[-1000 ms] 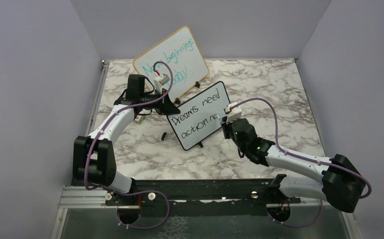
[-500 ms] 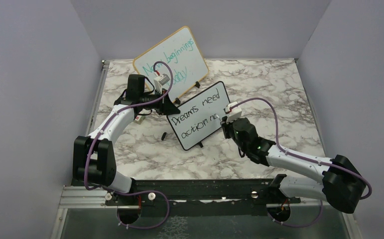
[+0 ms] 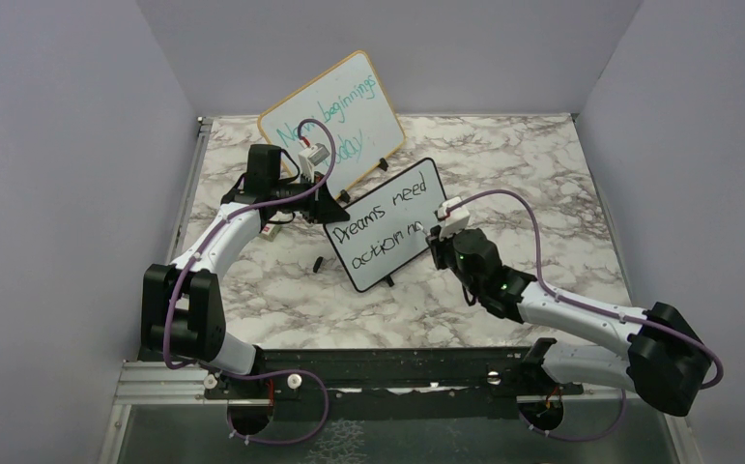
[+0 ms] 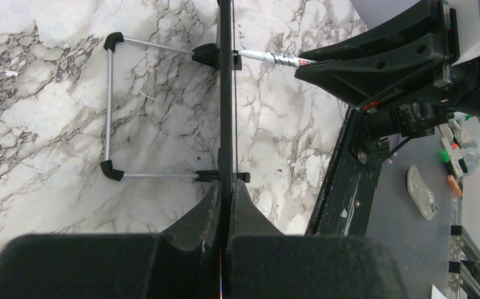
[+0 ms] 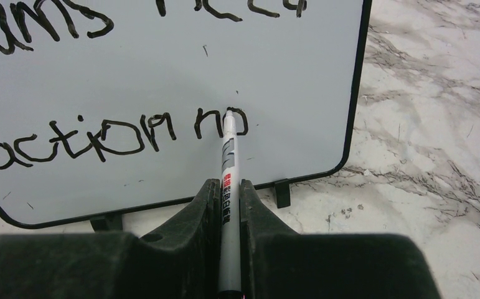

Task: Write a sentence on the whiteboard

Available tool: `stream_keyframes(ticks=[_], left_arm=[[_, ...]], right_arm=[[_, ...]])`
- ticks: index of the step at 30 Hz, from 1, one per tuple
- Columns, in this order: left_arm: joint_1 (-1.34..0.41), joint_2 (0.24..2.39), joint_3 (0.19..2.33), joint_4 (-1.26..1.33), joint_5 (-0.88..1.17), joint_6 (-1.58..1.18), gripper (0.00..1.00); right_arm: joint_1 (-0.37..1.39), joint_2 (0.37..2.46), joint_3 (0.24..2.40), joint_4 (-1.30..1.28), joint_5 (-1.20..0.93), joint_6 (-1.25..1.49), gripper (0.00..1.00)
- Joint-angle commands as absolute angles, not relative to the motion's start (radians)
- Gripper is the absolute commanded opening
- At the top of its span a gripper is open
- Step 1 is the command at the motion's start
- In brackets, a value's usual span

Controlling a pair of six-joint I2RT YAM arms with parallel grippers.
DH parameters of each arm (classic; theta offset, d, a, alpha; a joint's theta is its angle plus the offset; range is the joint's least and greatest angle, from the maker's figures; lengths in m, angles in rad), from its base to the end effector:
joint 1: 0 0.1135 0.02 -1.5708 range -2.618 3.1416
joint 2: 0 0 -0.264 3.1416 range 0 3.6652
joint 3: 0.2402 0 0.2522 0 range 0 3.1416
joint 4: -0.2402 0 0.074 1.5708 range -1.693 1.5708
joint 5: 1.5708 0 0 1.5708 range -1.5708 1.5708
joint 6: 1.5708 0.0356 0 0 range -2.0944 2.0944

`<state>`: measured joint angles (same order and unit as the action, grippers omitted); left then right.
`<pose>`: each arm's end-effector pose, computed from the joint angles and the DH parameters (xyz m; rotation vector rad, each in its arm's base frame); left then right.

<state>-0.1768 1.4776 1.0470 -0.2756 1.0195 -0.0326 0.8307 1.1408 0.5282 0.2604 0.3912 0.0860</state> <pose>0.3033 -0.0850 0.2685 0.6869 2.0416 -1.2602 0.1754 0.1719 0.2248 -0.4430 1.8507 0.2471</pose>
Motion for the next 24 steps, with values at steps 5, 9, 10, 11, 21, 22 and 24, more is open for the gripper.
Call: stream_keyframes(ticks=[5,9,10,11,21,22,24], left_arm=[[-0.181,1.493,1.045,-0.333,0.985,-0.005,0.00],[-0.181,1.493,1.046,-0.333,0.986,-0.005,0.00],[-0.181,1.493,1.046,-0.333,0.986,-0.005,0.00],[-0.181,1.494,1.046,-0.333,0.986,-0.005,0.00],[-0.181,1.498,1.048,-0.333,0.995,-0.005,0.00],[-0.181,1.498,1.047,-0.333,0.996,-0.005,0.00],[-0.181,1.499,1.047,-0.333,0.996,-0.005,0.00]], right_arm=[[0.822,1.098,0.526,0.255,0.457,0.095,0.00],[0.812,1.105,0.529,0.254,0.447,0.094,0.00],[0.811,1.109,0.531,0.253,0.444,0.093,0.00],[0.809,1.114,0.532,0.253,0.445,0.094,0.00],[0.796,1.142,0.534,0.276,0.422,0.096,0.00],[0.795,1.145,0.535,0.278,0.421,0.094,0.00],[0.792,1.150,0.538,0.285,0.419,0.094,0.00]])
